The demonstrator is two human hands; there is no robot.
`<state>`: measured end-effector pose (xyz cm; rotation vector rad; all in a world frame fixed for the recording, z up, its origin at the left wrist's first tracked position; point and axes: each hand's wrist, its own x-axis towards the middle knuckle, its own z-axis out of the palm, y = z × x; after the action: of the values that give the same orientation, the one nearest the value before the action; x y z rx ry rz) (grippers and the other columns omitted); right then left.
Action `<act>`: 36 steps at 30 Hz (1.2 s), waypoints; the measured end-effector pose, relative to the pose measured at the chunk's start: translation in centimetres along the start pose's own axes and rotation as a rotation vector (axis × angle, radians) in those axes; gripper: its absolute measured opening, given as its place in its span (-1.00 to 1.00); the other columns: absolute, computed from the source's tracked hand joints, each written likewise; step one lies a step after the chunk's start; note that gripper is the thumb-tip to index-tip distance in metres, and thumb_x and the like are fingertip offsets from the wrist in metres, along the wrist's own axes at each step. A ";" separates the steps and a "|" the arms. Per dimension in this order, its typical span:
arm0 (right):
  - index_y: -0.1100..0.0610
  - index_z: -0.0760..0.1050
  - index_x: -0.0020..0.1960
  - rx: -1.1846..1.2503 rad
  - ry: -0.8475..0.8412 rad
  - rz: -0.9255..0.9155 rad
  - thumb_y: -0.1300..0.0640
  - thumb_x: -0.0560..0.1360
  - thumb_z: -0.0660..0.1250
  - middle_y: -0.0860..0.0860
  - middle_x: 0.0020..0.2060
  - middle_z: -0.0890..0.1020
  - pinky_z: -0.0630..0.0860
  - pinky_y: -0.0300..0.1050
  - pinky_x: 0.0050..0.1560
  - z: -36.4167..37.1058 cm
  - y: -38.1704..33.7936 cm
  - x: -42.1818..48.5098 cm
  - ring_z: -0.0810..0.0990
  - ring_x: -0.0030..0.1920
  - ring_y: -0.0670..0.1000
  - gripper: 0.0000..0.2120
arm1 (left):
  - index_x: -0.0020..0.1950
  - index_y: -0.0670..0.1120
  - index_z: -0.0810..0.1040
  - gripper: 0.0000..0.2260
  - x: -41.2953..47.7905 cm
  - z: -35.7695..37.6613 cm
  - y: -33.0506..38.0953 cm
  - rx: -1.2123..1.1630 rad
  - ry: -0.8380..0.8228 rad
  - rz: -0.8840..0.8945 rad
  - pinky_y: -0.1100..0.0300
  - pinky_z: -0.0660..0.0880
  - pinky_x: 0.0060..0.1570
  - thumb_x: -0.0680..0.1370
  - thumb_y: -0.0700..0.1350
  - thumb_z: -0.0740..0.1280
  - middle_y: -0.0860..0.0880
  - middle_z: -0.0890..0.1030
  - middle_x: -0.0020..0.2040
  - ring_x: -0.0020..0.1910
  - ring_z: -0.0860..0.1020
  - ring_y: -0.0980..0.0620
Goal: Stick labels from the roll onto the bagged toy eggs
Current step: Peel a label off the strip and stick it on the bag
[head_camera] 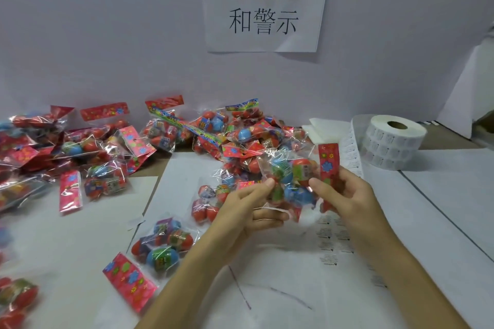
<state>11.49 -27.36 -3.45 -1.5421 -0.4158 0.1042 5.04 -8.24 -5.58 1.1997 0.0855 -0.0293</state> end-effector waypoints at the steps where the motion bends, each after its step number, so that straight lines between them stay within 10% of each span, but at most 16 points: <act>1: 0.05 0.65 0.07 0.023 0.017 0.013 0.01 0.40 0.48 0.06 -0.11 0.74 0.56 -0.21 -0.29 -0.1 0.0 0.1 0.65 -0.18 -0.02 -0.73 | 0.15 -0.17 0.71 -0.63 0.0 0.0 0.1 0.004 -0.009 0.000 0.12 0.66 -0.03 0.56 0.12 0.46 -0.25 0.72 0.08 -0.10 0.72 -0.09; 15: 0.04 0.67 0.07 0.116 0.041 0.071 -0.18 0.27 0.49 0.08 -0.09 0.75 0.51 0.00 -0.26 0.6 0.0 -0.2 0.64 -0.20 0.06 -0.55 | 0.34 -0.15 0.58 -0.58 -0.4 1.3 -0.7 0.098 -0.064 0.040 0.04 0.58 0.18 0.55 0.02 0.46 -0.22 0.69 0.19 0.20 0.66 -0.26; 22: 0.07 0.70 0.00 0.209 0.081 0.018 -0.06 0.25 0.53 0.04 -0.09 0.76 0.58 -0.28 -0.26 0.9 0.2 -0.4 0.74 -0.14 -0.02 -0.63 | 0.24 -0.21 0.62 -0.63 -0.5 1.7 -0.9 0.065 -0.007 0.058 0.21 0.59 0.04 0.52 -0.06 0.53 -0.24 0.71 0.09 0.01 0.68 -0.09; 29: 0.01 0.73 -0.10 0.186 0.126 0.011 -0.11 0.25 0.51 0.16 -0.16 0.73 0.50 0.03 -0.26 1.2 0.4 -0.7 0.62 -0.19 0.15 -0.71 | 0.22 -0.17 0.64 -0.60 -0.6 1.9 -0.6 0.093 0.006 0.019 0.19 0.60 0.04 0.46 -0.04 0.57 -0.15 0.73 0.02 -0.05 0.69 0.01; 36: 0.05 0.69 -0.05 0.254 0.075 0.033 0.08 0.37 0.55 0.06 -0.12 0.74 0.57 -0.20 -0.25 1.2 0.1 -0.7 0.72 -0.14 -0.01 -0.83 | 0.12 -0.12 0.69 -0.65 -0.8 2.0 -0.5 0.123 0.013 -0.032 0.24 0.56 -0.04 0.41 0.01 0.61 -0.11 0.74 -0.01 -0.07 0.69 0.03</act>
<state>10.44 -26.40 -3.73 -1.2985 -0.3051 0.1200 4.31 -10.27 -5.25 1.3213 0.1154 -0.0551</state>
